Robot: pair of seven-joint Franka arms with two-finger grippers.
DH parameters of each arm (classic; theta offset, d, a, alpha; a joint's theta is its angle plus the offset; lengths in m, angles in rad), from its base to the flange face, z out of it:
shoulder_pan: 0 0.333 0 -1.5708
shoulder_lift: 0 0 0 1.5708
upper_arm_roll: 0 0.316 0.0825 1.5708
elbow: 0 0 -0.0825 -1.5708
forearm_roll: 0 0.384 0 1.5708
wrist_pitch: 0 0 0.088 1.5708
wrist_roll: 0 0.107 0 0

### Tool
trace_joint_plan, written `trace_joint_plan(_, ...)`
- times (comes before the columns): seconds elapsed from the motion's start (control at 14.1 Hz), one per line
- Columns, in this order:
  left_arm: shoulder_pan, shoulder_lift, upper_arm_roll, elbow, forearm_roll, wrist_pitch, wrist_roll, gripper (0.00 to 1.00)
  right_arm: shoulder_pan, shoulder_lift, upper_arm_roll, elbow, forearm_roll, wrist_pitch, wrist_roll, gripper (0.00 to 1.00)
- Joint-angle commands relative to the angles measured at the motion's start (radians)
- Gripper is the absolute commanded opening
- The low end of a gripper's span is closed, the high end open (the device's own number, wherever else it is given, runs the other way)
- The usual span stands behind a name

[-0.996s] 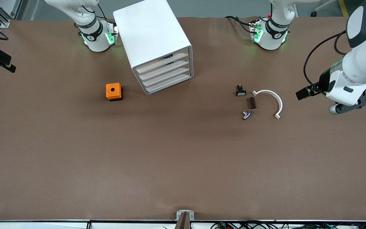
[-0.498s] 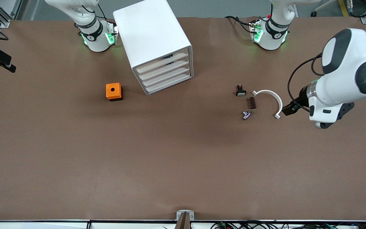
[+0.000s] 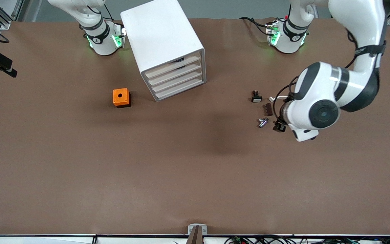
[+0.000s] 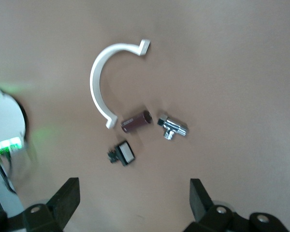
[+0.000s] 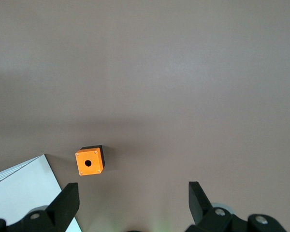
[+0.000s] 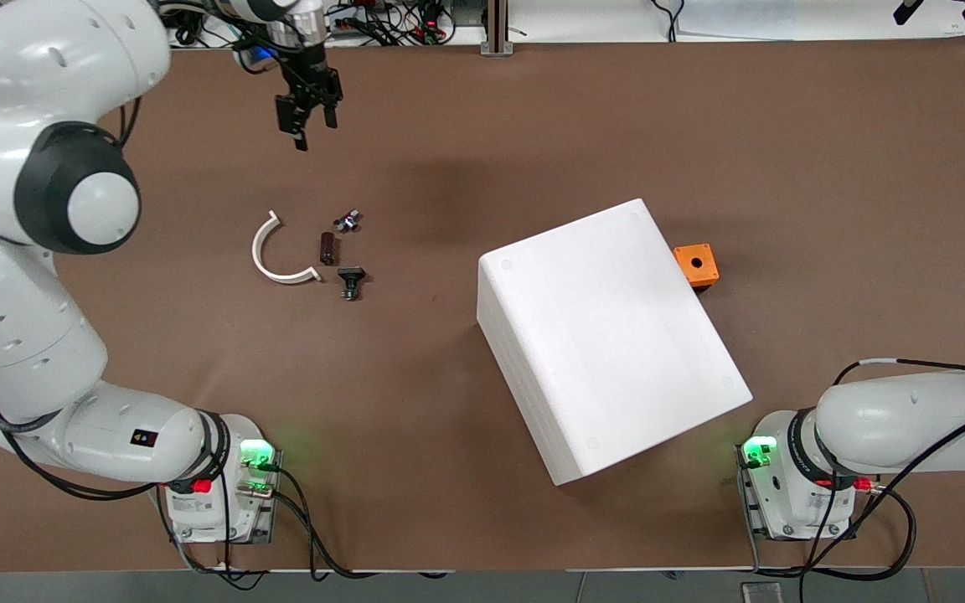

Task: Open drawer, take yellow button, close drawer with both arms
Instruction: 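Reach the left gripper to the cabinet's drawer handle and grip it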

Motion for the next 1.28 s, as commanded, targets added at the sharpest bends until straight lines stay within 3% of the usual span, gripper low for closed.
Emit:
trace_joint_plan(0.0,-0.062,0.087,0.003,0.067,-0.053,-0.015,-0.197,1.0,0.011,-0.019,-0.007,-0.017,0.0,0.001,0.0,1.0)
trace_joint_plan(0.57,-0.218,0.201,0.003,0.083,-0.415,-0.014,-0.645,1.0,0.011,-0.019,-0.007,-0.017,0.0,0.001,0.0,1.0)
trace_joint_plan(0.85,-0.263,0.202,0.003,0.083,-0.706,-0.015,-0.823,1.0,0.011,-0.019,-0.007,-0.017,0.0,0.001,0.0,1.0)
trace_joint_plan(1.07,-0.272,0.218,0.003,0.081,-0.846,-0.017,-0.929,1.0,0.011,-0.019,-0.007,-0.017,0.0,0.001,0.0,1.0)
trace_joint_plan(1.14,-0.277,0.228,0.003,0.081,-0.883,-0.021,-0.949,0.99,0.009,-0.019,-0.007,-0.016,0.0,0.001,0.0,1.0)
trace_joint_plan(1.21,-0.289,0.233,0.003,0.081,-0.912,-0.023,-0.957,0.89,0.009,-0.019,-0.007,-0.014,0.0,0.001,0.0,1.0)
